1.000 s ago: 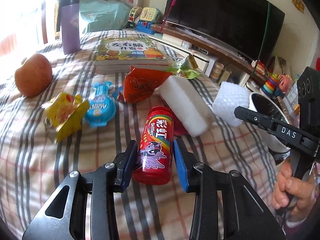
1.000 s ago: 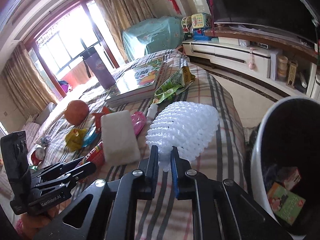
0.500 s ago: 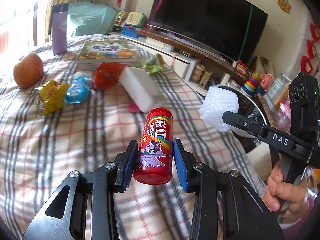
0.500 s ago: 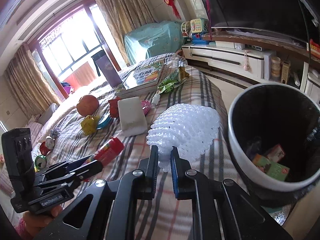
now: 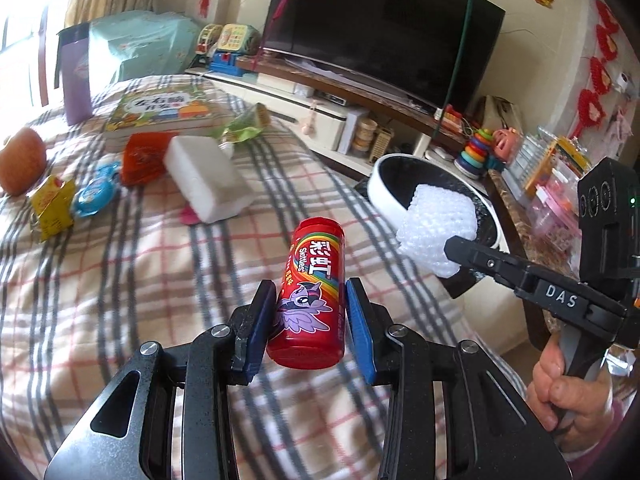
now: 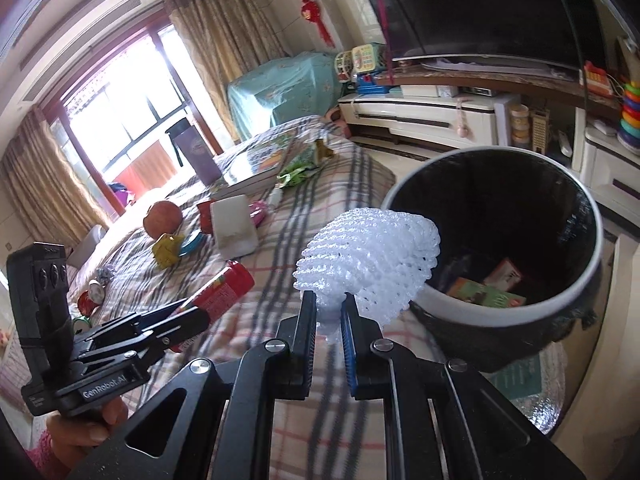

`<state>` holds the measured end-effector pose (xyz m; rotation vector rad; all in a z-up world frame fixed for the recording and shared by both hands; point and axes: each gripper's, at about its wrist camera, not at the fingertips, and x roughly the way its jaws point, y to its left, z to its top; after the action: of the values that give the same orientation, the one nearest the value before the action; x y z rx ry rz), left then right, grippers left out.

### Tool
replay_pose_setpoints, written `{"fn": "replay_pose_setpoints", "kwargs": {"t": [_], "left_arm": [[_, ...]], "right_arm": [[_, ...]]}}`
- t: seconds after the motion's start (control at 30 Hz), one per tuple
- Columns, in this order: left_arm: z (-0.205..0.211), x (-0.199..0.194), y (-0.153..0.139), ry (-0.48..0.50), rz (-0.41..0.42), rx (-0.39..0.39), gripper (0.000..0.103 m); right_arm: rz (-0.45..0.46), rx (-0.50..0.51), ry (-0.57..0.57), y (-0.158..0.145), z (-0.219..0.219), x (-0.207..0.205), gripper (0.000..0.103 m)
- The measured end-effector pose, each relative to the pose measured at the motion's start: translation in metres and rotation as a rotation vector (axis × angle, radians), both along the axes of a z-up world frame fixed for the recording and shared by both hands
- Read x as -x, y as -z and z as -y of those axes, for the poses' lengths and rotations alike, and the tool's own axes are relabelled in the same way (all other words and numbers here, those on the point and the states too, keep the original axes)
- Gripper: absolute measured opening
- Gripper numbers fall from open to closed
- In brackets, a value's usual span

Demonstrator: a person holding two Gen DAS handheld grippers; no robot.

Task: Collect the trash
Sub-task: 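Carry the candy tube and mesh net over the black bin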

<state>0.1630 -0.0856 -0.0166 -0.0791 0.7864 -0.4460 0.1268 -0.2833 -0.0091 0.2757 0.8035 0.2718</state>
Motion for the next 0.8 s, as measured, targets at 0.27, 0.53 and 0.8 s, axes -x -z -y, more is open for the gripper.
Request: {"fn": "replay_pose_setpoints", "kwargs": {"t": [0.27, 0.53, 0.8], "left_arm": [[0.024, -0.004, -0.007, 0.044, 0.009, -0.006, 0.035], [0.044, -0.01, -0.016, 0.076, 0.028, -0.009, 0.035], [0.062, -0.016, -0.021, 0.103, 0.035, -0.011, 0.035]], "right_arm": [[0.013, -0.014, 0.038, -0.003, 0.021, 0.006, 0.012], [0.049, -0.024, 0.061, -0.016, 0.035, 0.01, 0.012], [0.055, -0.036, 0.108, -0.016, 0.054, 0.008, 0.012]]}}
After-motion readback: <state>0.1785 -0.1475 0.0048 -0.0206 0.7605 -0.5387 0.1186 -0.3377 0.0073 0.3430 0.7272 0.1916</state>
